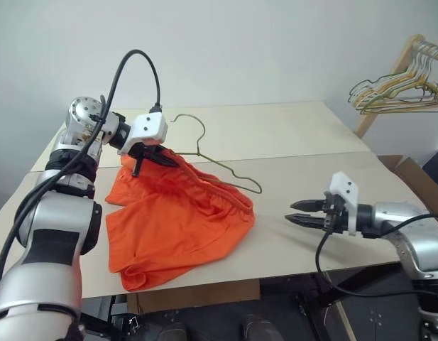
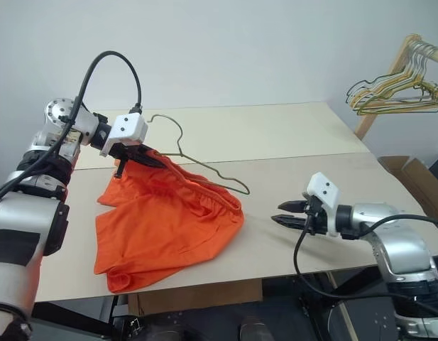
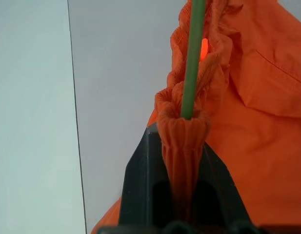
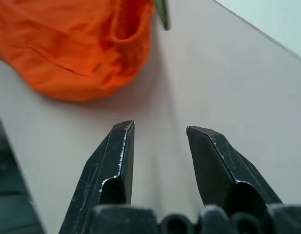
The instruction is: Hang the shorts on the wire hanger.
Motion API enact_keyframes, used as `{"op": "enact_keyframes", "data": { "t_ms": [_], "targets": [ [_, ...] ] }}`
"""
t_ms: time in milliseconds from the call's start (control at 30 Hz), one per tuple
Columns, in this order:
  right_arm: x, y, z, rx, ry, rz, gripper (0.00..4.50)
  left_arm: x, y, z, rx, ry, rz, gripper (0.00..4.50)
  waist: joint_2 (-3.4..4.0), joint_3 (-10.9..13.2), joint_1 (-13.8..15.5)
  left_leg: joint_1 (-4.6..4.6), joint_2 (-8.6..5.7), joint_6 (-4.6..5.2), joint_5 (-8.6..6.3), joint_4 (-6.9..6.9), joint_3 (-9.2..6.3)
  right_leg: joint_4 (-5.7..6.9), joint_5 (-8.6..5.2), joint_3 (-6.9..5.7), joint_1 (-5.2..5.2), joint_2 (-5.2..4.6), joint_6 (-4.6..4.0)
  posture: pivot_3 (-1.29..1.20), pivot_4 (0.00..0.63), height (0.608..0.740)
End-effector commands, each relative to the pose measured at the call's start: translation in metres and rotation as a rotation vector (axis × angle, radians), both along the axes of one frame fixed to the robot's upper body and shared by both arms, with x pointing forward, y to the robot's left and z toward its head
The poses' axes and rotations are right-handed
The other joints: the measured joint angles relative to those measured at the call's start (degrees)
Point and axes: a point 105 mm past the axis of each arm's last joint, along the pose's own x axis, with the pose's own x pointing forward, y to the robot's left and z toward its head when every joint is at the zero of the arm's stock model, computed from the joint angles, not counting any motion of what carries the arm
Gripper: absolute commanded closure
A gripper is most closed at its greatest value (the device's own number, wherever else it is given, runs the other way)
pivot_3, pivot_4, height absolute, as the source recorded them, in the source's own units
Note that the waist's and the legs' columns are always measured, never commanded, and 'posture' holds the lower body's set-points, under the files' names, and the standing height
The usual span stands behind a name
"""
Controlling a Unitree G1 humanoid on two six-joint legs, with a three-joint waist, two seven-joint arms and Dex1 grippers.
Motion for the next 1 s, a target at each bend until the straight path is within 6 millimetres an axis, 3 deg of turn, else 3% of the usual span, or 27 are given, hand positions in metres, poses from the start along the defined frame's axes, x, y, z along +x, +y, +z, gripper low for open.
{"op": "enact_keyframes", "data": {
  "t_ms": [33,233,467,500,667,800,1000],
  "targets": [
    [0.006,0.019,-0.007,0.052,0.049,-0.032,2.41,0.0,0.0,0.014,-0.017,-0.053,-0.016,4.5,0.0,0.0,0.05,0.0,0.0,0.0,0.0,0.0,-0.01,0.0,-0.01,-0.01,0.0,0.0,0.0,-0.07,0.0,0.74],
    [0.018,0.055,-0.024,0.139,0.107,-0.076,2.41,0.0,0.002,0.013,-0.018,-0.048,-0.007,4.5,0.0,0.0,0.29,-0.12,-0.01,0.0,0.0,0.02,-0.02,-0.08,-0.01,-0.02,-0.04,0.0,0.0,-0.06,0.0,0.74],
    [0.026,0.072,-0.026,0.196,0.159,-0.085,2.41,0.0,0.005,0.013,-0.025,-0.049,0.002,4.5,-0.01,0.0,0.43,-0.14,-0.01,0.0,0.0,0.06,-0.02,-0.08,0.0,-0.04,-0.03,-0.03,0.01,-0.05,0.0,0.74],
    [0.027,0.072,-0.027,0.201,0.174,-0.088,2.77,0.0,0.005,0.013,-0.026,-0.049,0.003,4.5,-0.01,0.0,0.41,-0.13,-0.01,0.0,0.0,0.06,-0.03,-0.06,0.0,-0.04,-0.03,-0.03,0.01,-0.05,0.0,0.74],
    [0.028,0.072,-0.029,0.2,0.212,-0.104,4.34,-0.001,0.006,0.014,-0.041,-0.057,-0.001,4.5,-0.01,0.0,0.35,-0.13,-0.01,0.0,0.0,0.06,-0.05,-0.05,0.0,-0.05,-0.03,-0.03,0.01,-0.04,0.0,0.74],
    [0.032,0.063,-0.024,0.228,0.229,-0.134,4.43,-0.007,0.008,0.018,-0.068,-0.065,-0.026,4.5,-0.01,0.0,0.33,-0.14,-0.01,0.0,0.0,0.06,-0.07,-0.04,0.0,-0.05,-0.04,-0.02,0.01,-0.05,0.0,0.74],
    [0.027,0.037,0.002,0.34,0.287,-0.084,4.43,-0.023,0.016,0.021,-0.022,-0.067,-0.091,4.5,-0.01,0.0,0.35,-0.14,0.0,0.0,0.0,0.06,-0.09,-0.03,0.0,-0.04,-0.04,-0.04,0.01,-0.06,0.0,0.74]
  ]
}}
